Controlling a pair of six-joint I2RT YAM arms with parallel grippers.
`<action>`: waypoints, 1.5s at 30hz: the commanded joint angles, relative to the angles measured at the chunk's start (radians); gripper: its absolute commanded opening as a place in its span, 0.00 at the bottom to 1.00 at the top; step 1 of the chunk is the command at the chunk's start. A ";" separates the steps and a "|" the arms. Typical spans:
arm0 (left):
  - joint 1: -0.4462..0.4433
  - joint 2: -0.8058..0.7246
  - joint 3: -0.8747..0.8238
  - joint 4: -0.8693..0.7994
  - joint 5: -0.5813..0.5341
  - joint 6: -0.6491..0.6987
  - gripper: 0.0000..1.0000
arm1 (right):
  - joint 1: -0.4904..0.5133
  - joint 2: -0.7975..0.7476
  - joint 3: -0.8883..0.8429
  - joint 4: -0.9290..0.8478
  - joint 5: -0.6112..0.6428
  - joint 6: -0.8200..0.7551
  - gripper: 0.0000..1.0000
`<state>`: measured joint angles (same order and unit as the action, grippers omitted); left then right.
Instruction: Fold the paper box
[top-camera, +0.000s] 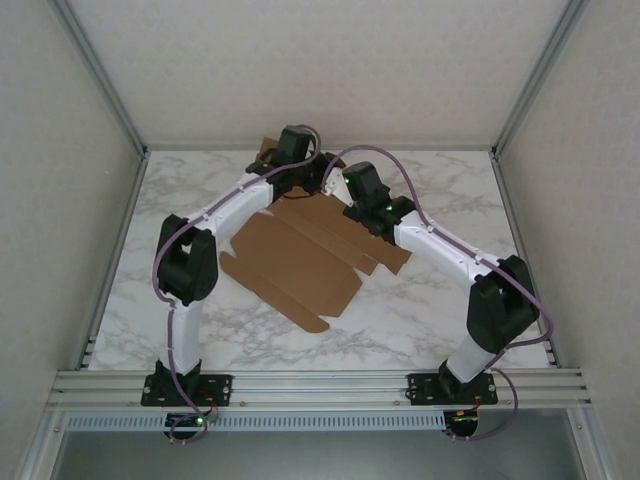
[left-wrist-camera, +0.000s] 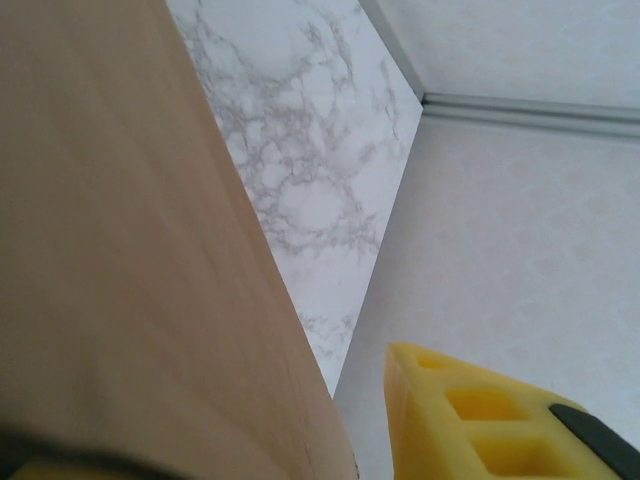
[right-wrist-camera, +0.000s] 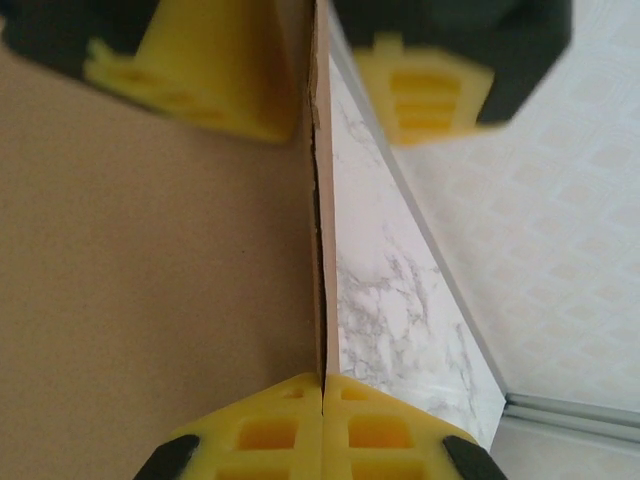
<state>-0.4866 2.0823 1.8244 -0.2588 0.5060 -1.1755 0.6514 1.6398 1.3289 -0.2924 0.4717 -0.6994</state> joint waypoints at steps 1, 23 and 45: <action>0.010 -0.041 -0.007 0.004 -0.008 -0.020 0.39 | 0.003 -0.039 -0.011 0.074 0.028 -0.003 0.00; -0.006 -0.011 0.062 0.094 -0.016 -0.046 0.00 | -0.024 -0.119 0.056 -0.148 -0.219 0.181 0.47; 0.006 0.069 0.043 0.372 0.160 0.111 0.00 | -0.280 -0.321 0.183 -0.330 -0.477 0.866 0.28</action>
<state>-0.4847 2.1666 1.8458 0.0044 0.6037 -1.1366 0.3771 1.3159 1.4582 -0.5701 0.0315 0.0784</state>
